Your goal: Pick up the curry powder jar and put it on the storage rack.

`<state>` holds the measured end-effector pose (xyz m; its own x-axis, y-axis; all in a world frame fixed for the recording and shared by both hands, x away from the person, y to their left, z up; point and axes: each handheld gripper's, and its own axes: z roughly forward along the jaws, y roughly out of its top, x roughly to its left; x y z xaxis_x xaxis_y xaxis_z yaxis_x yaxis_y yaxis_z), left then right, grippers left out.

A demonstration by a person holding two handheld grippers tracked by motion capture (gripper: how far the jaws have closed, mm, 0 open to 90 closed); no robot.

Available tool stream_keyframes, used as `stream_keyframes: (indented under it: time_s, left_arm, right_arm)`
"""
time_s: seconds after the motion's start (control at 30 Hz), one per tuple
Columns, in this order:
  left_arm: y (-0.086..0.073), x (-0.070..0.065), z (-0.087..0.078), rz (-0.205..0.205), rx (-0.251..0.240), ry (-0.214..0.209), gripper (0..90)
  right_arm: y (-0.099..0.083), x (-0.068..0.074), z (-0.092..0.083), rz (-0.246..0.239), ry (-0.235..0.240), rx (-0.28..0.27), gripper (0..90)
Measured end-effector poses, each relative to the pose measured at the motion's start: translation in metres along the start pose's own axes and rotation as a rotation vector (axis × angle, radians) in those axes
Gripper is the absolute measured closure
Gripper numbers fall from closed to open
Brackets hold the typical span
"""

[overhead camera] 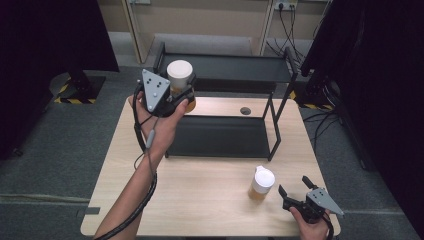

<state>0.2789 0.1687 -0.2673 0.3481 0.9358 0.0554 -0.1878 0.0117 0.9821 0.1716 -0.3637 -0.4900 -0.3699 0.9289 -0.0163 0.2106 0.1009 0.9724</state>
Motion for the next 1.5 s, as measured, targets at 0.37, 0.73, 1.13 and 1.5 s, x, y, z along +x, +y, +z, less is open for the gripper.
stream_keyframes:
  time_s: [0.37, 0.73, 1.13, 1.5]
  left_arm:
    - [0.014, 0.004, 0.005, 0.007, -0.006, 0.010, 33.9]
    - [0.033, 0.008, 0.015, 0.005, -0.014, 0.019, 33.9]
    - [0.042, 0.014, 0.043, 0.003, -0.007, 0.037, 33.9]
    - [0.042, 0.025, 0.077, 0.016, 0.013, 0.046, 33.8]
  right_arm:
    - [0.000, 0.000, 0.000, 0.003, -0.002, -0.001, 5.0]
    - [0.000, 0.000, 0.000, 0.005, -0.002, 0.001, 5.0]
    - [0.000, -0.001, 0.000, 0.004, 0.003, 0.000, 5.2]
    - [0.000, -0.001, 0.000, 0.004, 0.005, -0.002, 5.3]
